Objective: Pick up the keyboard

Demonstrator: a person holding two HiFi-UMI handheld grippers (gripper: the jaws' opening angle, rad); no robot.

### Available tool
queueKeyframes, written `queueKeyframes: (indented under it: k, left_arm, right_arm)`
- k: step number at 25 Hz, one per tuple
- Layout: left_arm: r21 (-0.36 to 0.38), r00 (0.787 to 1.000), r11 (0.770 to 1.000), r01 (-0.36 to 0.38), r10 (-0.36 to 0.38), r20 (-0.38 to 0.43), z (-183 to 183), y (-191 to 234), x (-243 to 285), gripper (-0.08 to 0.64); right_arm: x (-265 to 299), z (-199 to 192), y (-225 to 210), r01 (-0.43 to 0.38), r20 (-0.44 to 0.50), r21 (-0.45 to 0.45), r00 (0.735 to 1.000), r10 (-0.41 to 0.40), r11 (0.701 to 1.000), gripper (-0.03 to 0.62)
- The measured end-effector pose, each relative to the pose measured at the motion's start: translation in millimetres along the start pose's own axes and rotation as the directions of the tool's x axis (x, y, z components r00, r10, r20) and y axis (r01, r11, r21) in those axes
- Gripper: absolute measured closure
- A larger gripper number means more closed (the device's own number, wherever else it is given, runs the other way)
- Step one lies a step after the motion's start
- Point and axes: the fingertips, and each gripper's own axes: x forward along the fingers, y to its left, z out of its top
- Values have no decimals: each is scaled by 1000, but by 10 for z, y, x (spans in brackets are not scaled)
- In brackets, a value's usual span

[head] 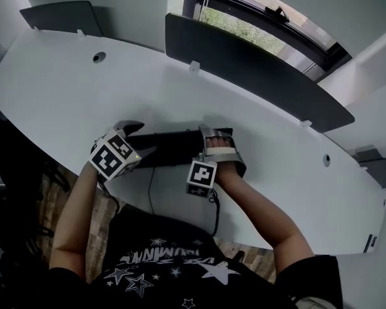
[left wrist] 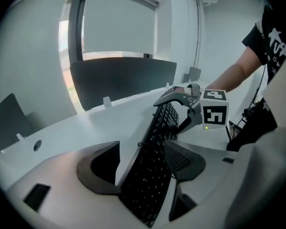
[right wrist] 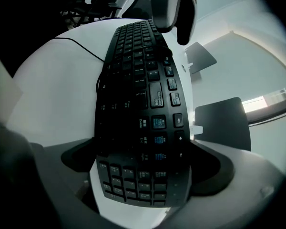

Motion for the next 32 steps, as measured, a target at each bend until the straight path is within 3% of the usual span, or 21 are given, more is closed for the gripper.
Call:
queueKeyframes:
  k: [4,7,10,19,22,24,32]
  left_arm:
    - [50,993,993,105,-103,-55,30,-78,109,270]
    - [146,969,966,216,-192,-158,-4,-282,182,270]
    - [215,941,941,262,-199,-274,-106,-359,304,269]
    - [129,875,926,356,-281,-395,-383,-339,521,270]
    - [156,834,915,372,-256,-490,-512,-338,571,294]
    - [166,818,906,389,-258,-514,-545,-362,585,338]
    - [120,795,902,415,-296,-529,-569,-466,538,393]
  right_arm:
    - [-28,-2,-4,35,0,-6,999,-35,999,15]
    - [-59,26,-6,56,9,17,998,-56,998,15]
    - [-65,32,-12,79,7,17,997,-79,997,15]
    - [-99,46,-38,134,18,13,991,-134,991,15]
    - [-99,49,-33,143,16,21,990,-143,990,15]
    - [-94,47,-38,145,6,23,989,-146,989,15]
    - [-116,60,-73,209,-14,42,978,-209,977,15]
